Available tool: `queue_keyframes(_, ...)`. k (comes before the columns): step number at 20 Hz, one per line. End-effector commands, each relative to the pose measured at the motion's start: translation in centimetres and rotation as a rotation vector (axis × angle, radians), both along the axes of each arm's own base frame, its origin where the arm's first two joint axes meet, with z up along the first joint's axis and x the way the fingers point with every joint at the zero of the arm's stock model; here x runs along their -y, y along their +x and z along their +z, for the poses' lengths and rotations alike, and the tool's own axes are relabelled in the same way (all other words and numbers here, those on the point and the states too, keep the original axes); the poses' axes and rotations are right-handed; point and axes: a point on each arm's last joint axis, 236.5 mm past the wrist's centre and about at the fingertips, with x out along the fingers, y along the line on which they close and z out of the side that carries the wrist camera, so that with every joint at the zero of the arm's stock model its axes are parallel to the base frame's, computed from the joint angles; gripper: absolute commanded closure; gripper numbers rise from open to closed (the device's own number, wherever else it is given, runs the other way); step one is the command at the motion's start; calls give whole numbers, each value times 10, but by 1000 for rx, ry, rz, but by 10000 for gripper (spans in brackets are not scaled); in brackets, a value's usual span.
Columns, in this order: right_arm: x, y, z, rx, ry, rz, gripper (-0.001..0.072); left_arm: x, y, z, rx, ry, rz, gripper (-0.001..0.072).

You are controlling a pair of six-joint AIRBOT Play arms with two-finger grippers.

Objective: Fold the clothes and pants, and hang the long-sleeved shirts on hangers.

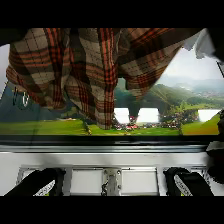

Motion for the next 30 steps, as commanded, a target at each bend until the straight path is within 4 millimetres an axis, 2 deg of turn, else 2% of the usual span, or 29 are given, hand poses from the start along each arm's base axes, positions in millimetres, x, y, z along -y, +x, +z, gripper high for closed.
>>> queue_keyframes(1, 19, -22, 21, 42, 50, -84, 678, -15, 21, -3, 60, -20, 87, 684)
queue_keyframes(3, 32, 9, -12, -81, 27, -146, 678, -31, 58, -32, 1, -19, 169, 684)
queue_keyframes(5, 47, 47, -57, -208, -53, -216, 678, -44, 99, -70, -85, 7, 229, 684)
queue_keyframes(8, 68, 98, -116, -339, -174, -294, 678, -44, 152, -129, -211, 52, 259, 684)
queue_keyframes(10, 74, 114, -141, -392, -213, -313, 679, -37, 170, -166, -293, 93, 248, 684)
queue_keyframes(11, 74, 115, -153, -419, -220, -309, 680, -30, 172, -186, -341, 132, 226, 685)
queue_keyframes(12, 73, 112, -169, -455, -238, -299, 680, -27, 169, -205, -386, 180, 202, 685)
queue_keyframes(14, 72, 92, -214, -555, -262, -284, 680, -19, 154, -242, -480, 293, 147, 685)
queue_keyframes(17, 71, 39, -303, -732, -300, -254, 680, -22, 121, -307, -589, 433, 131, 685)
queue_keyframes(19, 71, -6, -364, -859, -326, -228, 679, -22, 83, -361, -705, 485, 92, 685)
queue_keyframes(21, 70, -43, -409, -960, -346, -203, 678, -23, 35, -416, -834, 533, 59, 685)
queue_keyframes(23, 69, -74, -438, -1042, -366, -179, 676, -28, -13, -461, -946, 587, 29, 684)
queue_keyframes(24, 68, -82, -444, -1068, -372, -170, 671, -31, -33, -478, -992, 606, 21, 676)
queue_keyframes(25, 68, -88, -445, -1082, -378, -162, 623, -33, -47, -486, -1019, 617, 18, 394)
queue_keyframes(26, 68, -88, -442, -1076, -377, -162, 394, -33, -52, -486, -1031, 603, 34, 48)
queue_keyframes(27, 68, -86, -435, -1057, -375, -166, 149, -34, -47, -476, -1025, 567, 63, 12)
queue_keyframes(28, 69, -82, -425, -1031, -374, -174, 80, -33, -37, -459, -997, 519, 93, 12)
queue_keyframes(30, 72, -71, -398, -966, -370, -196, 81, -31, -6, -408, -897, 418, 143, 12)
